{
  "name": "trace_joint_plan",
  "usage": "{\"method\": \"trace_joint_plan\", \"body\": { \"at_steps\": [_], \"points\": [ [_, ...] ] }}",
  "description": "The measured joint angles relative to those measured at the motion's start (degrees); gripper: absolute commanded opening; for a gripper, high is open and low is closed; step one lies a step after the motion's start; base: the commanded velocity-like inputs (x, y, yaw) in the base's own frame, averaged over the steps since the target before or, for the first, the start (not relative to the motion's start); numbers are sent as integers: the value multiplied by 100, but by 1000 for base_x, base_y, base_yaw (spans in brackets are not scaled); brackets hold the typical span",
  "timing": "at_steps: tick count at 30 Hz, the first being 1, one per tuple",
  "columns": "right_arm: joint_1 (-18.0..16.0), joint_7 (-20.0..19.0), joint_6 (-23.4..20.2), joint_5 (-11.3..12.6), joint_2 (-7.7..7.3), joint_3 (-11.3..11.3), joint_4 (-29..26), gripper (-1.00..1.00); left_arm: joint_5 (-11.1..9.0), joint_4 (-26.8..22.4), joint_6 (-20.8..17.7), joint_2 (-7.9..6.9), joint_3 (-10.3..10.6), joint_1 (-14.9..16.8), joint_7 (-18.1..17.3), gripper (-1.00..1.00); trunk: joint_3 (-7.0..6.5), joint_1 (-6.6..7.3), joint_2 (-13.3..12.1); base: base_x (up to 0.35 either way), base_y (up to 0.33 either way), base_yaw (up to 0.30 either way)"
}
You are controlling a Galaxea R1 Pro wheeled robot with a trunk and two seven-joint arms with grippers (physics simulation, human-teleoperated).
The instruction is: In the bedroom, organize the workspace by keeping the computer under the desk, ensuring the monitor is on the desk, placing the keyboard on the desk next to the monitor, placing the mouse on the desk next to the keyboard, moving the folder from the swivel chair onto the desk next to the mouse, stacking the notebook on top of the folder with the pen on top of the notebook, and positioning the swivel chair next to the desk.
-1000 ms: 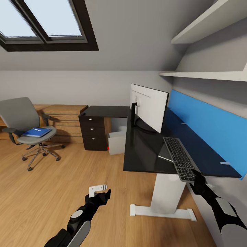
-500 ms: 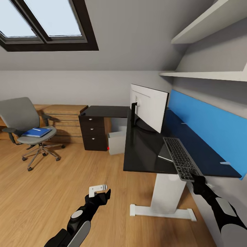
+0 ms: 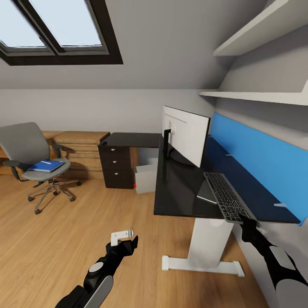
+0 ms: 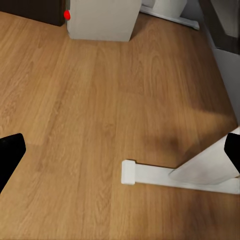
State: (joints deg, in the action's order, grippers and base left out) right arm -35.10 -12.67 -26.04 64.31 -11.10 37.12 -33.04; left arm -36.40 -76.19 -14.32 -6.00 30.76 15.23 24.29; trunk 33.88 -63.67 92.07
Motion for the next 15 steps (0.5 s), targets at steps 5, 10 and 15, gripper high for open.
{"method": "trace_joint_plan", "body": {
  "at_steps": [5,10,15],
  "points": [
    [0,-10,0,-1,0,0,-5,-100,4,0,0,0,1,0,0,100,-90,110,-201,0,0,0],
    [0,-11,9,-27,0,1,-25,-100,56,0,2,0,12,0,6,100,-180,220,-401,0,0,0],
    [0,-6,8,-22,0,2,-120,-100,430,0,10,2,27,0,2,100,-269,330,-602,0,0,0]
  ]
}}
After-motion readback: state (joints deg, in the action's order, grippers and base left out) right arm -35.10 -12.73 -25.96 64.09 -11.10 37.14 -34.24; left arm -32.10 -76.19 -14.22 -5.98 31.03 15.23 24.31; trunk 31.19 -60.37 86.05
